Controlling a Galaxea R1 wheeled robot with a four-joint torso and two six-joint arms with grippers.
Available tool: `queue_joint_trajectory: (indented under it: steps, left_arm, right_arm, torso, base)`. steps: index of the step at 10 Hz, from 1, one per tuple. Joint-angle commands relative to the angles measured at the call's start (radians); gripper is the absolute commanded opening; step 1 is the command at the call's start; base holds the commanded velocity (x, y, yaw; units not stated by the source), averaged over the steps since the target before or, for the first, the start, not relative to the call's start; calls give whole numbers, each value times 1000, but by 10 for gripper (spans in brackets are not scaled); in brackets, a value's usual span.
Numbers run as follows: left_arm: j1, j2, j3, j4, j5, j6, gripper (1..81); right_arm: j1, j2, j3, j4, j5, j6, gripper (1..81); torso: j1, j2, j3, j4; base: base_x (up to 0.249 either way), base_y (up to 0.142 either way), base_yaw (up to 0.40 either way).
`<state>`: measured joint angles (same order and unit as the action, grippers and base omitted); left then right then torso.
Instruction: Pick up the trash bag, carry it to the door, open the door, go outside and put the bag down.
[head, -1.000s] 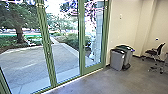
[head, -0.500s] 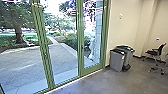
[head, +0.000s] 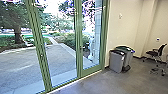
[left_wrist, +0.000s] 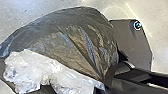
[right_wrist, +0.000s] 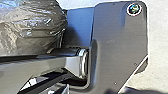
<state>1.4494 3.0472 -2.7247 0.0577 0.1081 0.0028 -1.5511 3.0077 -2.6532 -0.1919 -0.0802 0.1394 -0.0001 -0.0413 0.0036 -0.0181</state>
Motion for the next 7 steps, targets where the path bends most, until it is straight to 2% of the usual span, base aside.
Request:
queue_joint_trajectory:
  steps: [1,7]
  left_arm:
    - [-68,1,-3,8,53,5,10]
    - [-69,3,-3,8,53,5,10]
  right_arm:
    - [56,1,3,-5,-58,-1,811]
    - [55,0,1,-4,-56,-1,811]
  torso:
    - [0,0,0,0]
    - [0,0,0,0]
  base:
    - [123,-103,0]
    - [121,-103,0]
